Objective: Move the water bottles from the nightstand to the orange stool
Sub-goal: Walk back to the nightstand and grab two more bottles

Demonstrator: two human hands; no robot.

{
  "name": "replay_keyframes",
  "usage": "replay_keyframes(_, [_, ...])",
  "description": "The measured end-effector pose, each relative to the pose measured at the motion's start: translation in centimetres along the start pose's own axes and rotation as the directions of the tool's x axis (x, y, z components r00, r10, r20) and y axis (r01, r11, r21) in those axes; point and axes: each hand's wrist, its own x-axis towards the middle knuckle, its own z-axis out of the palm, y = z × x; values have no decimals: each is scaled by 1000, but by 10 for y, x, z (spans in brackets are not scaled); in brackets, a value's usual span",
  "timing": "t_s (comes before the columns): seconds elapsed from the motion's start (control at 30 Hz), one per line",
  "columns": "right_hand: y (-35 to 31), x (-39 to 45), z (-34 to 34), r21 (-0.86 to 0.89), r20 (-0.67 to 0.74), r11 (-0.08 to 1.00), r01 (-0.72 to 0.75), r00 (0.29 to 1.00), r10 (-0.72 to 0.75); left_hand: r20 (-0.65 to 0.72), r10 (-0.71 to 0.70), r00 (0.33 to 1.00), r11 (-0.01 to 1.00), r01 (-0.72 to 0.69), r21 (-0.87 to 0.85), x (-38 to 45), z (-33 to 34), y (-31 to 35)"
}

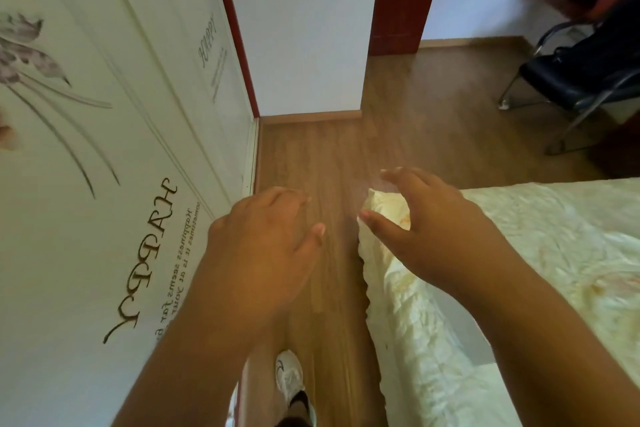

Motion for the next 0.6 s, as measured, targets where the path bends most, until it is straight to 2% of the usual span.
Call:
replay_keyframes(0.1, [-14, 36, -6, -38, -27, 998, -45, 999, 44, 9, 47, 999, 999, -47, -22, 50, -14, -16])
replay_keyframes(0.3, [-47, 103, 1, -4, -101, 994, -112, 989, 111, 9, 79, 997, 997, -79, -25, 135, -39, -55])
replay_keyframes(0.6, [-89, 179, 13, -21, -40, 997, -79, 996, 78, 58, 37, 998, 999, -37, 3, 194, -49, -113])
